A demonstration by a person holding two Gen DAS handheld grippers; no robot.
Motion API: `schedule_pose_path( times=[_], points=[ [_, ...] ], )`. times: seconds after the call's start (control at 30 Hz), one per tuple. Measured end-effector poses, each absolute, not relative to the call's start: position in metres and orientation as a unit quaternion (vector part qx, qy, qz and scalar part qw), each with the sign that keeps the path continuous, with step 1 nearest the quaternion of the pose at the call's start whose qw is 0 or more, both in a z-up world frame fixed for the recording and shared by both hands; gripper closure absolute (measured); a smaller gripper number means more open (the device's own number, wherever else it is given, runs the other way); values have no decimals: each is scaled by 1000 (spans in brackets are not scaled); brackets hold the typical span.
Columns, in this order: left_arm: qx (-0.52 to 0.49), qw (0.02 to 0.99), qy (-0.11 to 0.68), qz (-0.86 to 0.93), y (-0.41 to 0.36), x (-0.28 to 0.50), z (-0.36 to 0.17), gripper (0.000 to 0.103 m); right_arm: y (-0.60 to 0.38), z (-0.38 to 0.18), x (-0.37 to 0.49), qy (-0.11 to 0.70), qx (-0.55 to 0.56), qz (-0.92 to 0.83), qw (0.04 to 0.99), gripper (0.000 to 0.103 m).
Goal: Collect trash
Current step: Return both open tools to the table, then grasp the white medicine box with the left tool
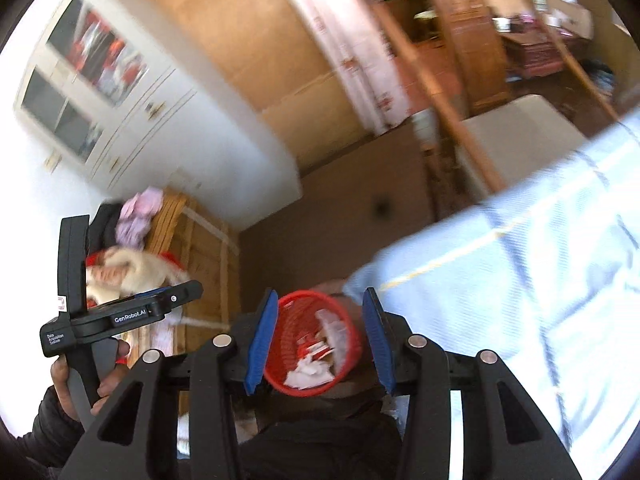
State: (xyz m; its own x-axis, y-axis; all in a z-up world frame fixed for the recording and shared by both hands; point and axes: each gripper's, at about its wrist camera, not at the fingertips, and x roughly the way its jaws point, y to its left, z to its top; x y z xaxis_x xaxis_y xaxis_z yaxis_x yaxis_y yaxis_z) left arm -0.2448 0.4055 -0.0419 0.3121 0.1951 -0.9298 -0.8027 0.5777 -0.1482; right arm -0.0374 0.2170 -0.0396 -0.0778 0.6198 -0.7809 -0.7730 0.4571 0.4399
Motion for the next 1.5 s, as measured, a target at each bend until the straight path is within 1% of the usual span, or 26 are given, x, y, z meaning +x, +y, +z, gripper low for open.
schedule_pose_path(
  times=[0.23,0.43,0.73,0.93,1.07,1.13,1.5],
  points=[
    [-257,786,503,251,363,-169,-34,29,130,-27,-5,511,-13,437,740,58],
    [-200,813,521,165,304,-104,-30,29,50,-18,8,498,40,359,788,56],
    [-118,838,531,39,209,-34,-26,29,-73,-6,-6,459,114,236,849,56],
    [-53,841,534,-68,116,8,-23,28,-163,-4,-36,428,168,129,879,55],
    [-9,834,535,-134,58,16,-26,26,-212,-5,-67,409,206,54,887,53],
    [9,829,535,-164,30,20,-27,25,-230,-6,-79,402,219,28,889,50],
    [63,801,544,-243,-57,30,-46,24,-288,-11,-117,379,257,-64,887,48]
  ],
)
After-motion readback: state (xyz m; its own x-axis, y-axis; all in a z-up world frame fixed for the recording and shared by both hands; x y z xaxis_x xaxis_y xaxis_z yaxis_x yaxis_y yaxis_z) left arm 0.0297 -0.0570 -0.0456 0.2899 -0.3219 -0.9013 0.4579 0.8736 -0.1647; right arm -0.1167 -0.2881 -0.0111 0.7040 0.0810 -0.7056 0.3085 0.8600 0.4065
